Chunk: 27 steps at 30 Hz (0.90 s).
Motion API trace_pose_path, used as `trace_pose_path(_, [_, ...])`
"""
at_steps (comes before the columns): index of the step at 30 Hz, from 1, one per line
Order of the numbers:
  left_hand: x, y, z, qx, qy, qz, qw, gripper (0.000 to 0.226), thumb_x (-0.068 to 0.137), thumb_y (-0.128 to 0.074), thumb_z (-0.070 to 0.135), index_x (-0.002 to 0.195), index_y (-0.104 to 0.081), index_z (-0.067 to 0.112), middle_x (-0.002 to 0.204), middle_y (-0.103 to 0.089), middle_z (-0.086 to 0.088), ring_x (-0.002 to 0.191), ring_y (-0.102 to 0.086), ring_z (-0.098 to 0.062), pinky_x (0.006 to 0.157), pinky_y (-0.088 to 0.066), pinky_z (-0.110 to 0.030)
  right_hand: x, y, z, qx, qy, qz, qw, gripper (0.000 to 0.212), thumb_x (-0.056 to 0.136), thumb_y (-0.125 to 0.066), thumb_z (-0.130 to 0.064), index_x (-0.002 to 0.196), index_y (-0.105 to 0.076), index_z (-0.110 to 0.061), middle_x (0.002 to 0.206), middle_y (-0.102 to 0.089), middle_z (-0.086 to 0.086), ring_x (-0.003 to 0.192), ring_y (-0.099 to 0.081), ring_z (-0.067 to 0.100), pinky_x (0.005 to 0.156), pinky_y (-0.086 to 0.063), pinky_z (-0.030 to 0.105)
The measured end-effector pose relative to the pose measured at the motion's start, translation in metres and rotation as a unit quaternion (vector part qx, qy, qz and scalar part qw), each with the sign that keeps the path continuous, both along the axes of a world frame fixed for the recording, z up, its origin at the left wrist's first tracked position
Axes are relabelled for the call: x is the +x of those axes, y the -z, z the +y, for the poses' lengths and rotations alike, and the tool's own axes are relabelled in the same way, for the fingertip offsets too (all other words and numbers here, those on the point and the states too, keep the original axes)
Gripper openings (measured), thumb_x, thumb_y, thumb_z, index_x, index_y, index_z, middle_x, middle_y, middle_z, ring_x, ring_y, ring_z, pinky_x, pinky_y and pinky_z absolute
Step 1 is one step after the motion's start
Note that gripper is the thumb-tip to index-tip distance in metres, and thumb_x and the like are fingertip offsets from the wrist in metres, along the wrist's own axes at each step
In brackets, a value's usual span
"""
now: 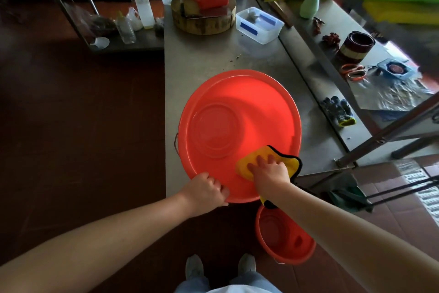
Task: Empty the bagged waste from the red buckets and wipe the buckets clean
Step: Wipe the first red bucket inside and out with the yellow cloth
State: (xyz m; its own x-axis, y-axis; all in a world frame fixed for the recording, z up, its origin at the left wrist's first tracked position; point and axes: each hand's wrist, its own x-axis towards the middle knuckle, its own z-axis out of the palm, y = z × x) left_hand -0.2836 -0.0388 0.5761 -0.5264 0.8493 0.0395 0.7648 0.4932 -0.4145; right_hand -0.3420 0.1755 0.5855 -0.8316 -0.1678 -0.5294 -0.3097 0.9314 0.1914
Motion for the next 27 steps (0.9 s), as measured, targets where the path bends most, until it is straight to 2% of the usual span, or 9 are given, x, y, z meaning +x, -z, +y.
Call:
trace_pose_path(6, [0.004,0.001,0.001,-0.024,-0.02,-0.019,0.999,0.048,0.101,-0.038,0.057,0.106,-0.066,0.019,0.09,-0.073,-0.001,0.077,-0.069,-0.019,0.069,-0.054,-0.031,0.022,0.005,-0.029,-0.114,0.02,-0.056,0.992,0.053,0.099,-0.046,-0.034,0.151,-0.031,-0.038,0.145,-0.042,0.001,0.129,-0.05,0.03,0.087,-0.048,0.04])
trace_pose_path(8, [0.005,0.0,0.0,-0.021,-0.017,-0.008,1.0,0.048,0.1,-0.04,0.06,0.102,-0.069,0.021,0.087,-0.073,0.002,0.074,-0.069,-0.016,0.066,-0.054,-0.028,0.022,0.009,-0.033,-0.123,0.022,-0.054,0.991,0.052,0.1,-0.044,-0.035,0.15,-0.031,-0.038,0.145,-0.042,0.001,0.13,-0.05,0.03,0.086,-0.046,0.04])
trace_pose_path(11, [0.006,0.002,-0.001,-0.011,-0.011,0.012,1.0,0.046,0.095,-0.049,0.063,0.097,-0.073,0.024,0.08,-0.073,0.004,0.07,-0.068,-0.014,0.063,-0.053,-0.025,0.009,0.017,-0.034,-0.134,0.025,-0.067,0.988,0.052,0.102,-0.042,-0.038,0.152,-0.029,-0.039,0.15,-0.039,-0.001,0.135,-0.044,0.03,0.092,-0.045,0.04])
trace_pose_path(17, [0.013,0.02,-0.003,0.003,0.01,0.001,1.0,0.045,0.09,-0.058,0.061,0.098,-0.072,0.019,0.08,-0.073,0.0,0.07,-0.068,-0.018,0.067,-0.055,-0.029,-0.022,0.068,-0.047,-0.132,0.004,-0.086,0.987,0.051,0.105,-0.036,-0.034,0.155,-0.025,-0.031,0.154,-0.033,0.006,0.137,-0.036,0.036,0.107,-0.04,0.053])
trace_pose_path(22, [0.018,0.033,-0.01,0.006,0.013,0.0,1.0,0.041,0.098,-0.051,0.05,0.103,-0.07,0.015,0.089,-0.075,-0.006,0.077,-0.07,-0.022,0.074,-0.057,-0.033,-0.054,0.105,-0.064,-0.126,0.008,-0.08,0.989,0.049,0.106,-0.035,-0.03,0.155,-0.028,-0.027,0.156,-0.03,0.008,0.141,-0.031,0.038,0.112,-0.034,0.054])
trace_pose_path(27, [0.008,0.034,-0.013,0.051,-0.009,0.03,0.998,0.043,0.094,-0.056,0.056,0.1,-0.072,0.016,0.081,-0.073,-0.003,0.071,-0.068,-0.019,0.071,-0.055,-0.03,-0.085,0.112,-0.078,-0.096,0.014,-0.085,0.992,0.047,0.104,-0.038,-0.032,0.151,-0.035,-0.029,0.153,-0.037,0.008,0.139,-0.037,0.038,0.112,-0.035,0.055])
